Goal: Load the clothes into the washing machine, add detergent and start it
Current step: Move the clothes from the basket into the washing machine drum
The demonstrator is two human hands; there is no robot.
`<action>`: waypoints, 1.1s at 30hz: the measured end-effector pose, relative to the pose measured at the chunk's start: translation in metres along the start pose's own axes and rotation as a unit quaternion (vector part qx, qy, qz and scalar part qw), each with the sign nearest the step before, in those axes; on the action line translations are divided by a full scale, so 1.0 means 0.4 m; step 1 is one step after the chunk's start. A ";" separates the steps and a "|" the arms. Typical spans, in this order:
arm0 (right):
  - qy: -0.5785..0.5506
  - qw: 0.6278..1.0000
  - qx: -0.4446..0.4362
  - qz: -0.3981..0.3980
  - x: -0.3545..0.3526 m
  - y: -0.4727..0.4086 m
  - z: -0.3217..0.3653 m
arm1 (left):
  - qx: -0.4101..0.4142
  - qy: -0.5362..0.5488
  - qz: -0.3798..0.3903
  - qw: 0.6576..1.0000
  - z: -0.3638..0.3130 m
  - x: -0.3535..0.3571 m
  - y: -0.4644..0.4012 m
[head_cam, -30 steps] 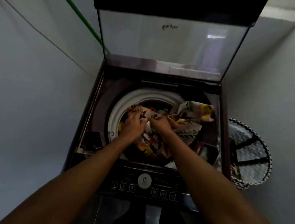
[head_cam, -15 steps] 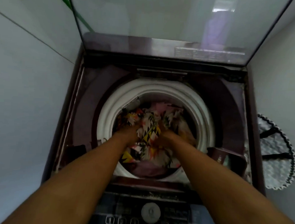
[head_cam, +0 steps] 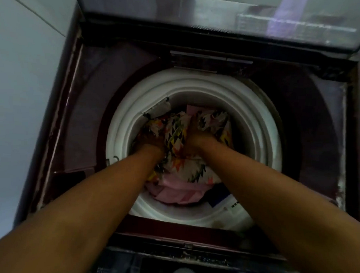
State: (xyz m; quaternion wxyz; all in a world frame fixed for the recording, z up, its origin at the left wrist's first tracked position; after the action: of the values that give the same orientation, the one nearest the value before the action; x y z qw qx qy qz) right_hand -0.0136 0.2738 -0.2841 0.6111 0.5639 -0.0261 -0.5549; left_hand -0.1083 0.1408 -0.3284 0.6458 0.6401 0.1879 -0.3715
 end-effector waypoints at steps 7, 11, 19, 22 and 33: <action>-0.059 0.993 0.010 -0.101 0.024 0.002 0.009 | 0.012 0.034 0.062 0.997 -0.027 -0.049 0.106; -0.113 0.993 0.018 0.006 -0.008 0.020 -0.003 | 0.029 -0.013 0.159 0.987 0.001 -0.079 0.134; -0.140 0.980 -0.072 -0.120 -0.197 0.168 0.036 | 0.148 -0.177 0.012 0.973 -0.051 -0.259 0.318; -0.138 0.969 -0.102 -0.177 -0.264 0.265 0.033 | 0.212 -0.124 -0.035 0.969 -0.094 -0.325 0.387; -0.112 0.925 -0.065 -0.358 -0.412 0.563 -0.183 | 0.363 0.184 -0.103 0.907 -0.369 -0.368 0.627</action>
State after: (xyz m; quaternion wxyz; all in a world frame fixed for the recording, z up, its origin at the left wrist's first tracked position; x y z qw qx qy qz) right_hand 0.1175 0.3818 -0.0510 0.4005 0.4287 0.1451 -0.7967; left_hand 0.0104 0.2949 -0.0667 0.2804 0.8645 0.2204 -0.3541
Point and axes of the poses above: each hand's wrist, its own y-axis away from the middle knuckle, its own x-axis out of the palm, z = x × y, the point moved 3 cm from there along -y, towards the middle knuckle, and after that the axes turned 15 degrees about -x, right-handed, at the moved point
